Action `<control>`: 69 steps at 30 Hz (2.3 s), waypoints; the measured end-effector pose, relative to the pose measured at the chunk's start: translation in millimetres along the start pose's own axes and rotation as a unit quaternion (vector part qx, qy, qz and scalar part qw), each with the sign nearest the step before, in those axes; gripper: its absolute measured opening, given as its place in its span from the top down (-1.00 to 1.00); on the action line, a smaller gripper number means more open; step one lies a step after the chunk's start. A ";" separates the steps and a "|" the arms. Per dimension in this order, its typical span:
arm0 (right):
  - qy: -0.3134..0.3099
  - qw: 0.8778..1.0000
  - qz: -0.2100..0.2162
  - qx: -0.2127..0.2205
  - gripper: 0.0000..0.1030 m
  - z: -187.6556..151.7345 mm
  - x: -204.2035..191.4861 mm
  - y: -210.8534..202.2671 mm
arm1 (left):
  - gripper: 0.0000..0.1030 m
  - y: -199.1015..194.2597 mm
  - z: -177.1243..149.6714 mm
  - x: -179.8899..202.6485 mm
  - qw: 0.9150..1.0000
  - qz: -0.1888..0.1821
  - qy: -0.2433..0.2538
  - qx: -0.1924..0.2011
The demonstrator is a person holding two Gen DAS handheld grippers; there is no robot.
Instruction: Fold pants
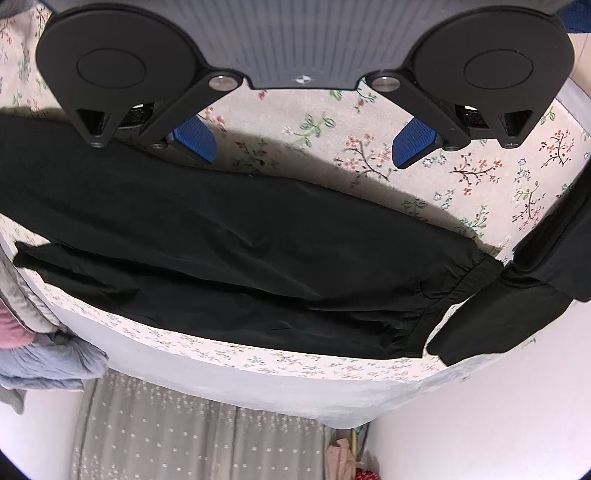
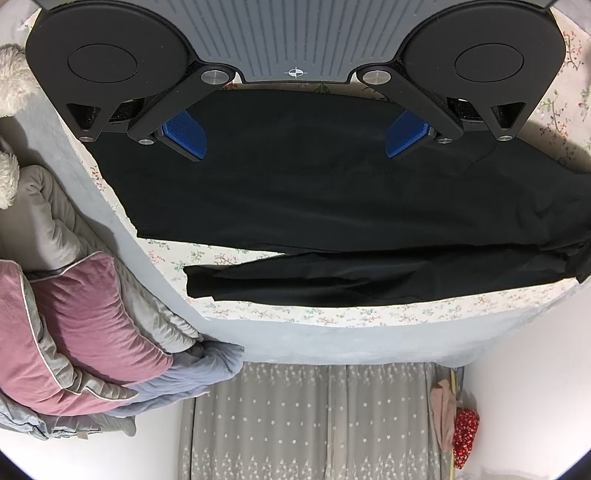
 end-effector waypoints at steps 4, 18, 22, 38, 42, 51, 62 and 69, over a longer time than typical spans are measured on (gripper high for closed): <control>0.019 1.000 0.012 0.001 -1.00 -0.9 -1.8 4.0 | -1.00 7.4 0.9 -18.4 1.000 0.012 -0.019 -0.014; 0.040 0.999 0.023 -0.013 -1.00 -3.7 -5.1 15.8 | -1.00 26.7 22.8 -83.0 0.994 0.026 -0.100 -0.023; 0.047 0.998 0.027 -0.027 -1.00 -6.7 -6.3 20.4 | -1.00 41.1 31.1 -114.9 0.987 0.032 -0.151 -0.053; 0.025 0.993 0.059 -0.096 -1.00 -19.3 -52.5 47.6 | -0.50 102.9 56.2 -167.8 0.970 0.061 -0.234 -0.026; 0.009 0.994 0.052 -0.097 -1.00 -22.1 -57.4 51.8 | 0.54 106.1 59.3 -162.0 0.973 0.070 -0.221 -0.019; 0.015 0.994 0.048 -0.100 -1.00 -21.6 -52.7 51.5 | 0.80 93.2 62.4 -174.7 0.973 0.093 -0.211 0.020; 0.021 0.994 0.054 -0.093 -1.00 -17.9 -49.0 47.5 | 0.74 77.5 58.8 -174.2 0.970 0.095 -0.224 0.021; 0.024 0.995 0.054 -0.087 -1.00 -13.5 -47.8 45.0 | -0.27 56.9 66.1 -182.1 0.965 0.092 -0.244 0.037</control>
Point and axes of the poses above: each gripper's, at about its wrist camera, not at the fingertips, and y roughly the way its jaws point, x to its right, z to its top, the point moved 10 cm from there along y, roughly the way its jaws point, and after that the axes turned 5 degrees about -z, right-handed, at the moved point
